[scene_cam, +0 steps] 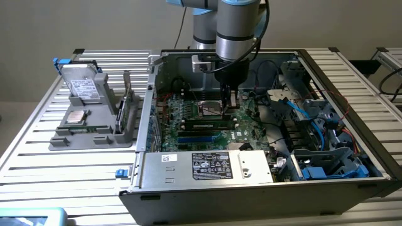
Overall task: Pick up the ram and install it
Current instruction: 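Press down the ram until it locks into place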
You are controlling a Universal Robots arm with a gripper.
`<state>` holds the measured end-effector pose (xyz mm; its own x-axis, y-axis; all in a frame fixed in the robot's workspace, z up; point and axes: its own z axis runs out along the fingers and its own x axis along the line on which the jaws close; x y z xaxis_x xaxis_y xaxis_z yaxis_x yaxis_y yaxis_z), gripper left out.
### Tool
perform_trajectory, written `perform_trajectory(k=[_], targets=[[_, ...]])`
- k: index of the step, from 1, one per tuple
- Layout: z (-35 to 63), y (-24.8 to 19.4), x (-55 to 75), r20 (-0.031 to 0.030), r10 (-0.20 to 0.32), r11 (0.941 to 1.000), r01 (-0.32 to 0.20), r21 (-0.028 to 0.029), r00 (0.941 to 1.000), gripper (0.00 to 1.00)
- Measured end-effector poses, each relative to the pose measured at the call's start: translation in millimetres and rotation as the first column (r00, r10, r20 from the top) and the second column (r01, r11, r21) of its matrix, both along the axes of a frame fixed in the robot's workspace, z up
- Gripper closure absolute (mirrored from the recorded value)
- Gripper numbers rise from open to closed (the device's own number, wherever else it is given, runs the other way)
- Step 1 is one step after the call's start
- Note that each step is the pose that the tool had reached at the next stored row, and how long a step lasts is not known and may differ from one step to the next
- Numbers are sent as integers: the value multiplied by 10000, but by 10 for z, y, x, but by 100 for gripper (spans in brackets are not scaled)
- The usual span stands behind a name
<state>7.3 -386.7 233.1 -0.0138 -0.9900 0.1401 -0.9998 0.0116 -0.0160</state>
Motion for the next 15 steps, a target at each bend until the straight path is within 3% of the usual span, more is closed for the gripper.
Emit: perform_trajectory(k=[15], targets=[[-52, -8, 0, 0, 0, 10000, 0, -61, 10000, 89]])
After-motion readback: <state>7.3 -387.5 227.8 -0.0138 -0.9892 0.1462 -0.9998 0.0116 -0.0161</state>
